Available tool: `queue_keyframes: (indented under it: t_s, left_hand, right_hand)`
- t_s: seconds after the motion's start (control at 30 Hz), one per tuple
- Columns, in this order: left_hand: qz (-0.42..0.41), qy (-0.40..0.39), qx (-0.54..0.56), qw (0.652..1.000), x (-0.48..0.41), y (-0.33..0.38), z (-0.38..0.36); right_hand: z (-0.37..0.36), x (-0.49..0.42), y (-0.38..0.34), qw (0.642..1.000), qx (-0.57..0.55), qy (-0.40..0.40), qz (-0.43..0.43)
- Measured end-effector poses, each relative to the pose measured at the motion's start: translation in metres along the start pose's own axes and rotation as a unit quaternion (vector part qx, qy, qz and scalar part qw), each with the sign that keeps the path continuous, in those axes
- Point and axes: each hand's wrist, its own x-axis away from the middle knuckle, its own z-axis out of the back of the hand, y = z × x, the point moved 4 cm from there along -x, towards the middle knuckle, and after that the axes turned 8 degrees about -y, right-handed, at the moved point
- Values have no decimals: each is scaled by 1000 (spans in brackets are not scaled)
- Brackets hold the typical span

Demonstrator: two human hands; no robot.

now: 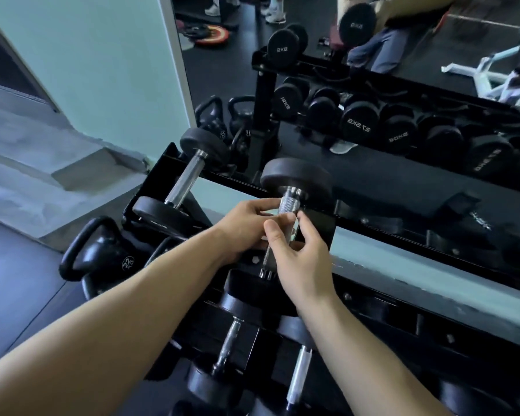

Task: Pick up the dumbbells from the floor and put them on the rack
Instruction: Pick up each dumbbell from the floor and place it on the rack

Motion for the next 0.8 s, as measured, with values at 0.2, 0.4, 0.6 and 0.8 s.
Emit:
queue_keyframes:
  t_s: [0.2, 0.4, 0.6, 0.8]
  left_hand:
    - [3, 8, -9, 1000, -41, 2, 28]
    - [13, 5, -16, 1000, -69, -10, 41]
    - [19, 18, -19, 999, -87, -24, 48]
    - [21, 13, -30, 999, -96, -27, 55]
  right_hand:
    - [-15, -50, 10, 1000, -16, 15, -14]
    - [-22, -78, 26, 999, -21, 23, -29]
    - [-30, -95, 43, 998, -24, 28, -45]
    - [-32, -102, 47, 998, -24, 36, -46]
